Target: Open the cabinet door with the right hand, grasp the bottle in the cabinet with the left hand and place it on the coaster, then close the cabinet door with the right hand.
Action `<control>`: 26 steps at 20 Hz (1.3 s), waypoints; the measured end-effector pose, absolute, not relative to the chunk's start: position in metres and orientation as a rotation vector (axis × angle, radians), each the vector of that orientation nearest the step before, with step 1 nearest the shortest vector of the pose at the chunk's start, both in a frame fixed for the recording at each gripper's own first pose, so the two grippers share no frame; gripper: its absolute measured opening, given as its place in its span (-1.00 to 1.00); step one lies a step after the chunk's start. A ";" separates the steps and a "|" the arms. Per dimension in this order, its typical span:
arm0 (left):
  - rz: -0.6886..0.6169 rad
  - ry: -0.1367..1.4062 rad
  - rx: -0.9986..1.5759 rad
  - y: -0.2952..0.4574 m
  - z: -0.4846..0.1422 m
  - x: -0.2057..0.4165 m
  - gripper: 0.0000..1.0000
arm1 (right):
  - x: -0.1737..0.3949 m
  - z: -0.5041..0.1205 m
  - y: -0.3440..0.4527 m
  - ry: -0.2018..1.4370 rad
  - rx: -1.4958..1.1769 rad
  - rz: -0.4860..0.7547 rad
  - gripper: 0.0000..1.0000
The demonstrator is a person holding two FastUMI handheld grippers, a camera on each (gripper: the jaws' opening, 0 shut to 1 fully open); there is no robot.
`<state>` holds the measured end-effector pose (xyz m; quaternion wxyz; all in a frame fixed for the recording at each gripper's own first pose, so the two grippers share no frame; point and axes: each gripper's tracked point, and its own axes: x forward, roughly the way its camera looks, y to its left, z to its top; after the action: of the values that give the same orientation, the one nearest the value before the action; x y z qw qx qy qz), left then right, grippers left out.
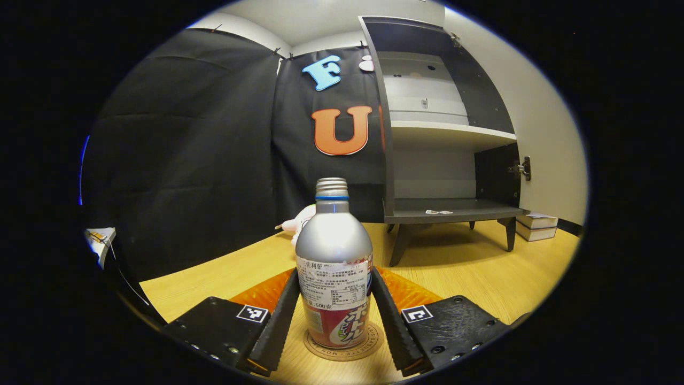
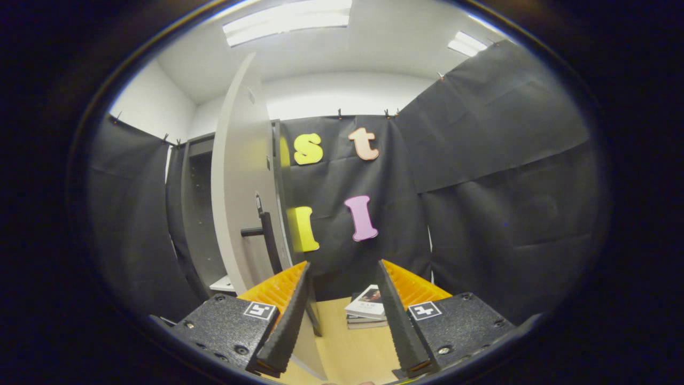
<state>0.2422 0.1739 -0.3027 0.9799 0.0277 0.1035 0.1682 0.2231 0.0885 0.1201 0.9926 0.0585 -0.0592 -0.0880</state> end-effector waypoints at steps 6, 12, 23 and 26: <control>0.330 0.207 0.092 0.169 -0.307 0.234 0.56 | 0.223 0.118 0.089 -0.114 0.122 -0.176 0.51; 0.316 0.205 0.079 0.166 -0.300 0.235 0.69 | 0.223 0.115 0.089 -0.108 0.122 -0.164 0.52; 0.295 0.156 0.095 0.160 -0.233 0.224 0.96 | 0.224 0.104 0.087 -0.091 0.143 -0.145 0.52; 0.285 0.146 0.096 0.153 -0.202 0.218 0.94 | 0.227 0.101 0.092 -0.094 0.155 -0.119 0.52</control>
<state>0.2184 0.1530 -0.2016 0.9861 0.0475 0.0727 0.1417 0.2273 0.0921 0.1009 0.9941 0.0774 -0.0470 -0.0594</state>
